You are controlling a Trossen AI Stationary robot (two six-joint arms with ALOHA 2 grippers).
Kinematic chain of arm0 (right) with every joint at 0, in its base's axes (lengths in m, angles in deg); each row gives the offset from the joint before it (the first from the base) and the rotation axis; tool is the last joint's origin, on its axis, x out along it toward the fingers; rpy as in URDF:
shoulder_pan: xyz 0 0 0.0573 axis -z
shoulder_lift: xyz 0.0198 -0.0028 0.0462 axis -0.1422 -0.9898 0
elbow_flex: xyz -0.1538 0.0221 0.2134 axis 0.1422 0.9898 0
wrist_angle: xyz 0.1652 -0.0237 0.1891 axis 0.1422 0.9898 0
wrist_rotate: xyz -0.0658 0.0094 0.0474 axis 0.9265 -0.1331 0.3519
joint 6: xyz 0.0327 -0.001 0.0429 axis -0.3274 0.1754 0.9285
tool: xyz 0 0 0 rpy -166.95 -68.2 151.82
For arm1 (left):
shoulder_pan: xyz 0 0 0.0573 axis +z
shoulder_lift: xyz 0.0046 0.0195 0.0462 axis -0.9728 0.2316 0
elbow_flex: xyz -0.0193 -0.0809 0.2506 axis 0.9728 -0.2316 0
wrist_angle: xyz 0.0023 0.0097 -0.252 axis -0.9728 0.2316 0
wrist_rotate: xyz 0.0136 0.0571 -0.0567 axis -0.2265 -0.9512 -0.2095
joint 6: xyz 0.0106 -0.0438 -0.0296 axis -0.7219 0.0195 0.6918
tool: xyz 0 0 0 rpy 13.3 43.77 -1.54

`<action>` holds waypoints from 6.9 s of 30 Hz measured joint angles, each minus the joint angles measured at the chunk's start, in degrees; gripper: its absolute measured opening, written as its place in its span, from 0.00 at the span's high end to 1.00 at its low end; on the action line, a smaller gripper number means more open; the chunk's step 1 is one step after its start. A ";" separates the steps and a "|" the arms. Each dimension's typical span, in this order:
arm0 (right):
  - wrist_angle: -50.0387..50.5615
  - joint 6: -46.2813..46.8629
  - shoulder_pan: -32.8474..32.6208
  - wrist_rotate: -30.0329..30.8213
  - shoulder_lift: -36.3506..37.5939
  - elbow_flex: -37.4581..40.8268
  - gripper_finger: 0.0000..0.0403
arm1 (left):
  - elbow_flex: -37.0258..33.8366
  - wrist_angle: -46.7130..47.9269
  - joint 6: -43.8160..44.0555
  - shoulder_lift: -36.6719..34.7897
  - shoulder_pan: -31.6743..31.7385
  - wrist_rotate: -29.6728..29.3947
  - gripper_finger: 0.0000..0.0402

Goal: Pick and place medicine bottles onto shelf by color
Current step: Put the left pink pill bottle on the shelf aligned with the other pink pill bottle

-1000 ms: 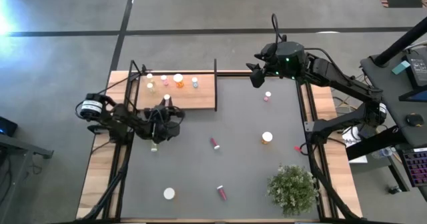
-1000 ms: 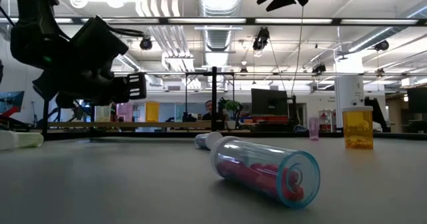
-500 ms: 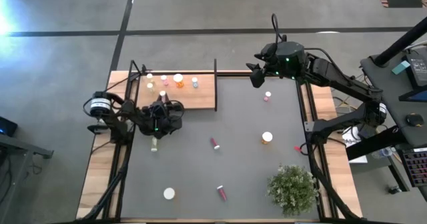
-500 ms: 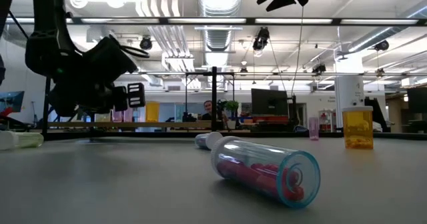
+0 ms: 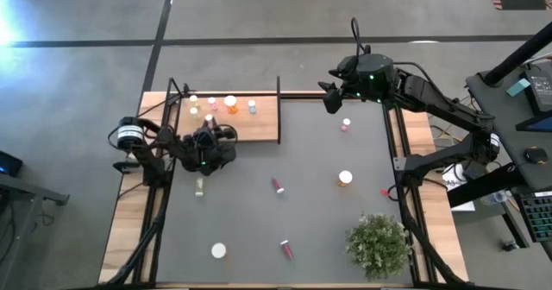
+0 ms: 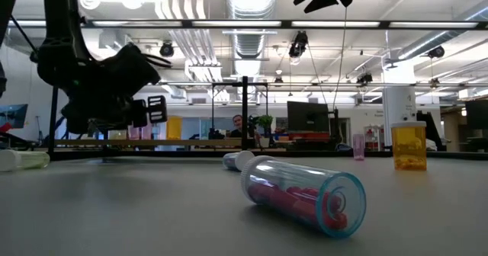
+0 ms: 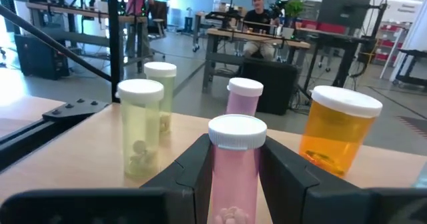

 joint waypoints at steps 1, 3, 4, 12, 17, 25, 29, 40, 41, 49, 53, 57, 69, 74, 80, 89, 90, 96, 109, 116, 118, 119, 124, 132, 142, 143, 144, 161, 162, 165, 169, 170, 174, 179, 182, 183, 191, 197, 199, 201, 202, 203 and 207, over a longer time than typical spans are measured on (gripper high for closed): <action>0.02 -0.01 0.00 0.00 0.00 0.00 0.42 | 0.30 -0.02 0.00 0.00 0.16 0.61 0.78; 0.01 0.00 0.01 0.00 -0.02 -0.01 0.42 | 0.98 -0.08 -0.12 -0.05 0.45 2.07 0.78; 0.01 -0.02 -0.01 -0.01 -0.02 0.00 0.42 | 1.22 -0.08 -0.38 -0.07 0.53 2.64 0.78; 0.02 -0.01 0.00 -0.02 -0.02 -0.01 0.42 | 1.56 -0.07 -3.14 -0.13 0.93 4.43 0.78; 0.02 0.00 0.02 0.00 -0.02 -0.01 0.42 | 1.38 -0.02 -3.13 -0.13 0.93 4.85 0.78; 0.00 0.00 0.00 0.00 -0.02 0.00 0.42 | 0.13 0.22 -3.10 -0.10 0.90 5.83 0.78; 0.01 0.00 0.01 0.00 -0.01 0.00 0.42 | -0.28 0.22 -3.08 -0.05 0.88 6.02 0.77; -0.02 0.00 -0.01 -0.04 -0.02 -0.02 0.42 | -2.25 0.79 -3.27 0.13 0.82 9.04 0.66; -0.02 -0.02 -0.01 0.00 -0.02 0.00 0.42 | -2.26 0.78 -3.28 0.13 0.78 8.97 0.66; 0.01 0.00 0.01 -0.12 0.00 0.00 0.42 | -2.25 0.39 -2.97 -0.45 0.77 8.92 0.66; 0.02 0.00 0.01 -0.13 0.00 0.00 0.42 | -2.25 0.31 -2.90 -1.05 0.26 8.91 0.66; 0.00 -0.01 0.00 -0.15 -0.02 -0.01 0.42 | -2.29 0.34 -3.28 -2.89 -0.62 8.72 0.66; 0.00 0.00 -0.01 -0.17 -0.02 0.00 0.42 | -2.99 0.31 -11.66 -8.58 -0.78 8.16 0.49; 0.00 0.00 -0.01 -0.17 0.01 0.00 0.42 | -2.89 0.29 -18.07 -13.45 -0.84 8.96 0.45; 0.00 0.00 -0.01 -0.17 -0.01 -0.02 0.42 | -2.77 0.26 -31.59 -23.67 -1.94 11.69 0.45; 0.02 0.00 0.02 -0.17 -0.01 -0.01 0.42 | 1.19 14.94 -50.91 -43.06 0.03 26.94 0.45; 0.02 -0.01 0.00 -0.17 -0.01 -0.01 0.42 | 2.32 19.69 -50.62 -44.56 0.53 28.03 0.45; 0.01 0.00 0.00 -0.17 -0.01 -0.01 0.42 | 13.13 52.81 -35.97 -49.55 6.67 43.15 0.45; 0.02 0.00 -0.01 -0.17 -0.02 -0.02 0.42 | 37.17 88.48 -23.46 -34.40 18.74 68.85 0.45; 0.02 0.00 -0.01 -0.17 -0.01 0.00 0.42 | 42.05 93.08 -22.44 -25.86 21.93 72.58 0.45; 0.02 0.00 0.02 -0.15 -0.02 0.00 0.42 | 42.81 94.27 -22.45 -24.46 22.71 72.56 0.45; 0.00 0.00 0.01 -0.17 0.00 0.00 0.42 | 43.08 94.80 -22.46 -23.96 23.18 72.55 0.45; 0.00 0.00 -0.01 -0.15 -0.01 -0.02 0.42 | 43.37 95.38 -22.82 -22.46 26.07 72.18 0.45; 0.00 0.00 0.00 -0.17 -0.01 0.00 0.42 | 43.22 94.79 -23.17 -19.41 29.01 72.86 0.45; 0.00 0.00 0.02 -0.17 -0.01 -0.02 0.42 | 43.19 94.73 -24.15 -16.67 30.26 74.15 0.45; 0.00 0.00 0.01 -0.17 -0.01 0.00 0.42 | 43.19 94.73 -24.38 -16.24 30.31 73.92 0.45; 0.01 0.00 0.02 -0.17 0.00 -0.02 0.42 | 43.19 94.74 -24.56 -15.85 30.41 73.87 0.45; 0.00 0.00 0.02 -0.17 -0.02 -0.02 0.42 | 43.19 94.58 -24.67 -13.62 30.50 72.29 0.76; 0.00 -0.01 0.00 -0.17 -0.02 0.00 0.42 | 43.19 94.27 -24.67 -13.62 30.54 71.94 0.76; 0.02 0.00 0.00 -0.17 -0.01 0.00 0.42 | 43.19 92.75 -25.84 -13.62 31.06 71.27 0.73; 0.01 0.00 0.02 -0.17 0.00 0.00 0.42 | 43.22 91.32 -26.62 -13.62 32.39 70.78 0.70; 0.00 0.00 0.00 -0.17 -0.01 -0.01 0.42 | 43.22 91.34 -26.64 -13.62 32.80 70.79 0.70; 0.02 0.00 0.01 -0.17 -0.02 0.00 0.42 | 43.22 91.32 -27.10 -13.62 34.13 70.81 0.70; 0.02 0.00 0.00 -0.15 0.01 -0.02 0.42 | 43.19 91.89 -27.13 -13.62 34.28 71.89 0.70; 0.01 -0.01 0.01 -0.16 -0.01 -0.02 0.42 | 42.99 91.84 -27.13 -13.55 34.28 71.93 0.70; 0.01 0.00 0.00 -0.17 0.00 -0.01 0.42 | 42.91 91.88 -27.14 -13.47 34.29 71.93 0.70; 0.01 0.00 0.00 -0.17 -0.01 -0.01 0.42 | 42.82 91.82 -27.56 -13.38 34.30 71.76 0.70; 0.00 0.00 0.02 -0.17 0.01 0.00 0.42 | 42.80 91.80 -27.67 -13.38 34.35 70.91 0.70; 0.00 0.00 -0.01 -0.15 -0.02 0.00 0.42 | 42.80 91.82 -27.67 -13.38 34.35 71.00 0.70; 0.00 0.00 0.00 -0.16 -0.01 -0.02 0.42 | 42.80 91.82 -27.66 -13.38 34.35 71.73 0.70; 0.00 0.00 0.00 -0.17 -0.02 0.00 0.42 | 42.80 91.83 -27.66 -13.38 34.35 71.95 0.70; 0.00 0.00 0.00 -0.16 0.00 0.00 0.42 | 42.80 91.82 -27.67 -13.38 34.35 72.01 0.70; 0.01 0.00 0.01 -0.17 -0.01 -0.02 0.42 | 42.80 91.82 -27.65 -13.38 34.35 72.07 0.70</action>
